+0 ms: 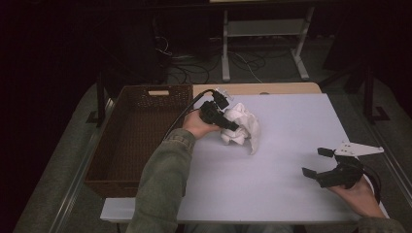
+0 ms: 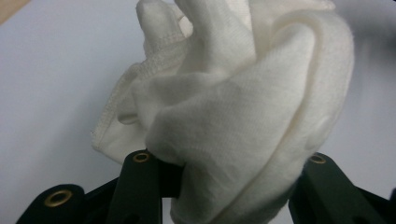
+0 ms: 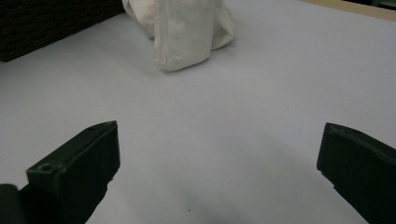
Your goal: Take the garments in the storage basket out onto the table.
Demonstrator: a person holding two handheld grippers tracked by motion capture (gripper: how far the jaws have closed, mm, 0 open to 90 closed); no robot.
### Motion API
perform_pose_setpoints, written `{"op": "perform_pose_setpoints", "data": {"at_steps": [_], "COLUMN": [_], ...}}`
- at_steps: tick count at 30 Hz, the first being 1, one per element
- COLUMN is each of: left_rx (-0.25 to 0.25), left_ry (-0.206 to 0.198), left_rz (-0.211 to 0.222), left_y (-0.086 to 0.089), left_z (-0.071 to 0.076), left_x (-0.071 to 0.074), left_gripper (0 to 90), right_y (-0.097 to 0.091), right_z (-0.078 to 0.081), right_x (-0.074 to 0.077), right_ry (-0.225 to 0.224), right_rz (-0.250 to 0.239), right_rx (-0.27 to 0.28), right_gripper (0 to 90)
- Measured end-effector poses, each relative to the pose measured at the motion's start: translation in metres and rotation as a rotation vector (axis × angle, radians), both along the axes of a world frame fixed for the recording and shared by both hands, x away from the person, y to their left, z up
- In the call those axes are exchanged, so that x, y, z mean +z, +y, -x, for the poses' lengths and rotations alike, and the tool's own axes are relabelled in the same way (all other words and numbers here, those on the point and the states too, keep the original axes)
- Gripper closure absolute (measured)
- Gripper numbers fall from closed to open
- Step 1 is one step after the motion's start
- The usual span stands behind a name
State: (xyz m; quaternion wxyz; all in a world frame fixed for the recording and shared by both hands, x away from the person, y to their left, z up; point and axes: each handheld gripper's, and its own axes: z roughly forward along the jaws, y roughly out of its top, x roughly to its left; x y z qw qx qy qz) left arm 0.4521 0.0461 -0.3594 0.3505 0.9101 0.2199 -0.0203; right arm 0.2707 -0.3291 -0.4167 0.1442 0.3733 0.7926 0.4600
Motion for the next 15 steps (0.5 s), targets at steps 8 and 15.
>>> {"op": "perform_pose_setpoints", "data": {"at_steps": [8, 15], "left_rx": [-0.029, -0.029], "left_ry": [-0.007, 0.009], "left_rz": [-0.065, -0.081], "left_y": [-0.0057, -0.0084], "left_z": [0.0006, 0.0006], "left_x": [-0.0049, -0.0091], "left_gripper": [55.9, 49.4], "right_y": [0.0006, 0.0006], "right_z": [-0.0002, -0.0003], "right_x": [-0.0004, -0.0004], "right_ry": [0.004, 0.002], "right_rz": [0.004, 0.004], "right_rx": [0.004, 0.005], "right_gripper": [0.0, 0.0]}}
